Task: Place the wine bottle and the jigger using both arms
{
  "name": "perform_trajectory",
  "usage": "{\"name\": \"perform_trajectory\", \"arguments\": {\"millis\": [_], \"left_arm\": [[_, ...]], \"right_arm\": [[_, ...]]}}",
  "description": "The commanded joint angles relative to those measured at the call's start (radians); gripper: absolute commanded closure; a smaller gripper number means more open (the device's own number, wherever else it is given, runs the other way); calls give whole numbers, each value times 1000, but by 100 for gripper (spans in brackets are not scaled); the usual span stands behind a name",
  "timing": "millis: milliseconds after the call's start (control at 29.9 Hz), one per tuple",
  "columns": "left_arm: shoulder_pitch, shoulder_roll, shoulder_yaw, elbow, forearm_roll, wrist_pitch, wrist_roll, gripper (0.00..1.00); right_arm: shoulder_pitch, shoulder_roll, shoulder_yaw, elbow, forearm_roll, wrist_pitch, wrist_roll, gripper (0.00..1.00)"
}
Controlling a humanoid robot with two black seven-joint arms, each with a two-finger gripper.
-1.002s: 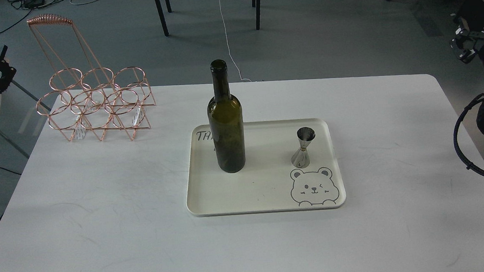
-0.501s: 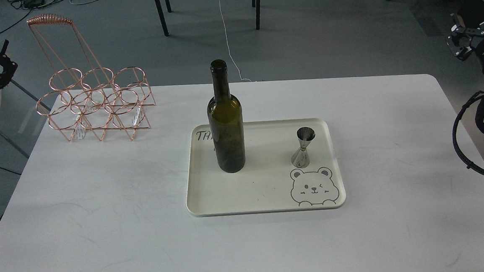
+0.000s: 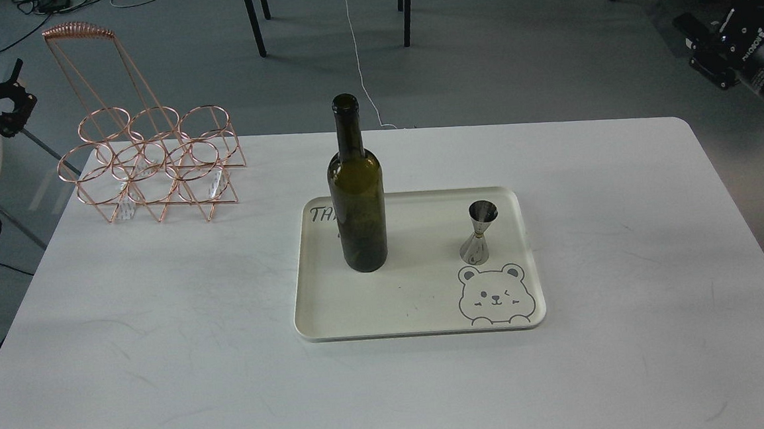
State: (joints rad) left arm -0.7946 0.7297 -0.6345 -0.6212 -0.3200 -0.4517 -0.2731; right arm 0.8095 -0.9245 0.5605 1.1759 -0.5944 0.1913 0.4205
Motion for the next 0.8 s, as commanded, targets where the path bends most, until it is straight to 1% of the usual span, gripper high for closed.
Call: {"name": "perform_trajectory", "arguments": {"millis": [0,134,301,434,501,635,768], "left_arm": [[0,-6,-2,0,1,-1,0,2],[2,-3,-2,0,1,-4,-3,2],[8,-3,3,2,1,-27,-8,2],[8,-3,3,2,1,-27,-8,2],[8,-1,3,2,1,-27,-8,2],[8,-1,4,2,-1,-27,-8,2],[8,0,1,2,1,-28,-8,2]], "right_arm": [[0,-7,-30,71,-276,-39,0,2],[-1,-4,-102,136,-597,-107,9,2],[-1,21,-197,154,-815,-162,30,2],[7,56,-289,143,-998,-196,67,4],[11,94,-326,113,-1083,-214,68,5],[11,196,-373,-4,-1209,-265,68,5],[20,301,-395,-110,-1239,-277,68,5]]}}
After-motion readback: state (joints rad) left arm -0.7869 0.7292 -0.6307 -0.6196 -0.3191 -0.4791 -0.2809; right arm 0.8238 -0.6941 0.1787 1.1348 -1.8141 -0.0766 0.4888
